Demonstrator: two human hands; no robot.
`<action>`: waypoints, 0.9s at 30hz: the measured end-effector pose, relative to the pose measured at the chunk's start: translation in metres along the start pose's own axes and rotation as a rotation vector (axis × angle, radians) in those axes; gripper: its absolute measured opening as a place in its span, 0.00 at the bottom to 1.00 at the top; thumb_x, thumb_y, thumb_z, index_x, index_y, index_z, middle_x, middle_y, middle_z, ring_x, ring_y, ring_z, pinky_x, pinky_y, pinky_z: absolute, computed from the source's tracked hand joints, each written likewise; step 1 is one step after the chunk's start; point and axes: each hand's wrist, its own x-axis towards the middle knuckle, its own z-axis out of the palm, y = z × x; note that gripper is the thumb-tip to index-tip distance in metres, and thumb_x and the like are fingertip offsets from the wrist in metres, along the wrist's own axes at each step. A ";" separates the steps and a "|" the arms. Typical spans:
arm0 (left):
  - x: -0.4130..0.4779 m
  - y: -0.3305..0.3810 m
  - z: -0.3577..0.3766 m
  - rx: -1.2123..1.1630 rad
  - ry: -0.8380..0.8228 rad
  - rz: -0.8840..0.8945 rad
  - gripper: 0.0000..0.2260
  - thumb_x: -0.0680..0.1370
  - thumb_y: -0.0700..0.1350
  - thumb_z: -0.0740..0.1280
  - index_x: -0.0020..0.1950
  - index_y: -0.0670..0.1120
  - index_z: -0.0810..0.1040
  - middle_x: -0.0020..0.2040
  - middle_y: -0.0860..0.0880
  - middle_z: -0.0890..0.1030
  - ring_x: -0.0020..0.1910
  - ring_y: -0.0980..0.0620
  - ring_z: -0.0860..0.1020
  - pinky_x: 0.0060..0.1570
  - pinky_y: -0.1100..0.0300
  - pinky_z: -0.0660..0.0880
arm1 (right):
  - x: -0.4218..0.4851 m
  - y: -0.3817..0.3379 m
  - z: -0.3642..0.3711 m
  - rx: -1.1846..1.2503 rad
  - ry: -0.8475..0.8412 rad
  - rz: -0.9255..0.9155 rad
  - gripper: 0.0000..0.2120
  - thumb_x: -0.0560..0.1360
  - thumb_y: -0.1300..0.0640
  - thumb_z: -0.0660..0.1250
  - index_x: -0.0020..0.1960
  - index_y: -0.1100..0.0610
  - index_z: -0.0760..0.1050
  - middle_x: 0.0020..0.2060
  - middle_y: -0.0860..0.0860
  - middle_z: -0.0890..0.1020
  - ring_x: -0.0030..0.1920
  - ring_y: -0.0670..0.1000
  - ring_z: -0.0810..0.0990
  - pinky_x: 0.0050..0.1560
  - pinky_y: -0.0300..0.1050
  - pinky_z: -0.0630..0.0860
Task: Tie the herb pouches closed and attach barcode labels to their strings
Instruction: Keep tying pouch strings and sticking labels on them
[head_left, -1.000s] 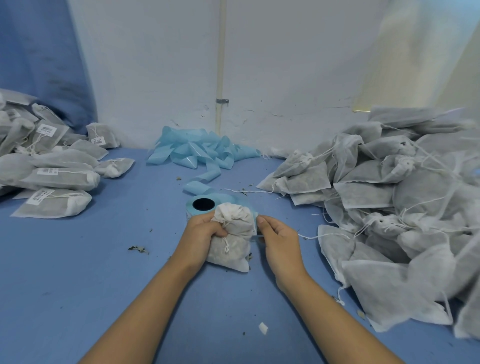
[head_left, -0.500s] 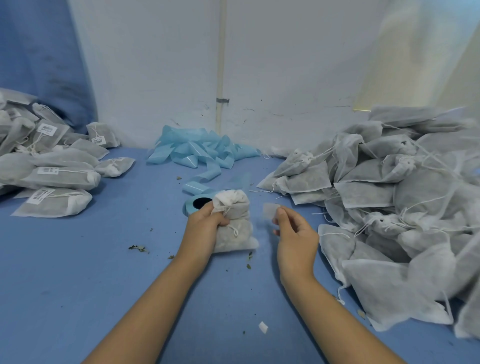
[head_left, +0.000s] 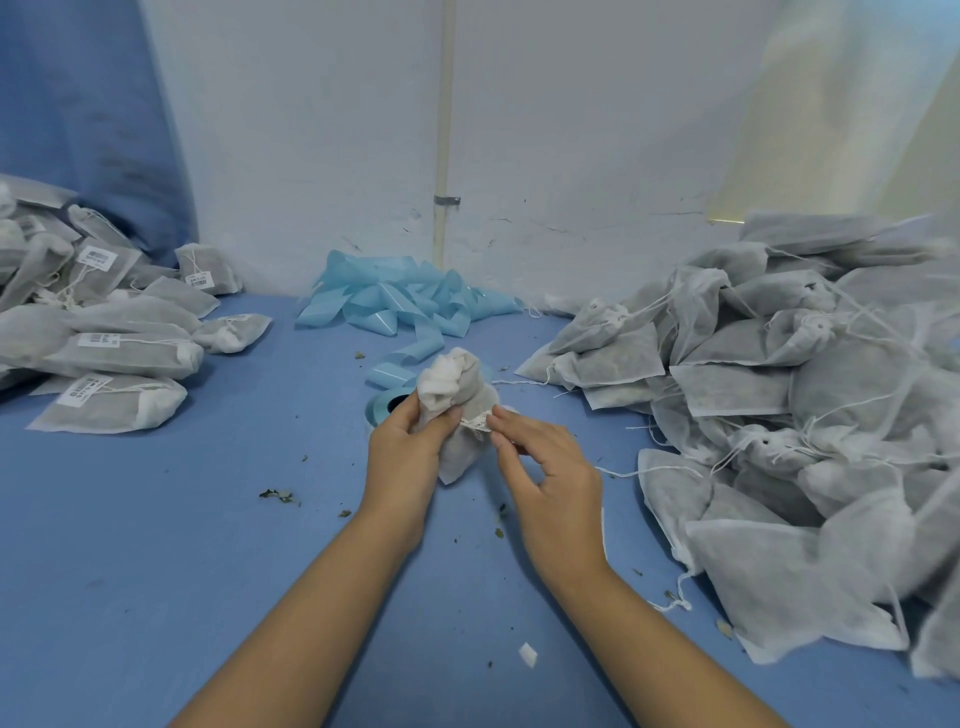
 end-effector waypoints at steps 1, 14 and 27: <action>0.000 0.001 0.000 -0.024 0.007 -0.015 0.09 0.76 0.37 0.68 0.49 0.50 0.82 0.50 0.48 0.84 0.54 0.47 0.81 0.60 0.51 0.75 | 0.000 0.001 0.000 -0.009 -0.010 -0.009 0.08 0.74 0.64 0.69 0.53 0.59 0.83 0.52 0.47 0.83 0.54 0.40 0.76 0.58 0.30 0.70; 0.002 0.003 0.000 -0.067 0.048 -0.018 0.02 0.76 0.41 0.69 0.46 0.47 0.81 0.47 0.44 0.84 0.51 0.44 0.82 0.60 0.45 0.75 | -0.002 0.005 0.006 -0.141 -0.098 -0.052 0.12 0.72 0.67 0.68 0.53 0.58 0.83 0.54 0.49 0.83 0.55 0.48 0.79 0.57 0.26 0.67; 0.001 0.008 -0.002 0.018 -0.067 -0.039 0.04 0.75 0.46 0.70 0.44 0.47 0.82 0.37 0.51 0.85 0.35 0.56 0.82 0.31 0.66 0.76 | 0.006 0.003 0.001 0.130 -0.137 0.352 0.23 0.75 0.52 0.70 0.66 0.44 0.65 0.64 0.38 0.65 0.60 0.38 0.70 0.58 0.33 0.69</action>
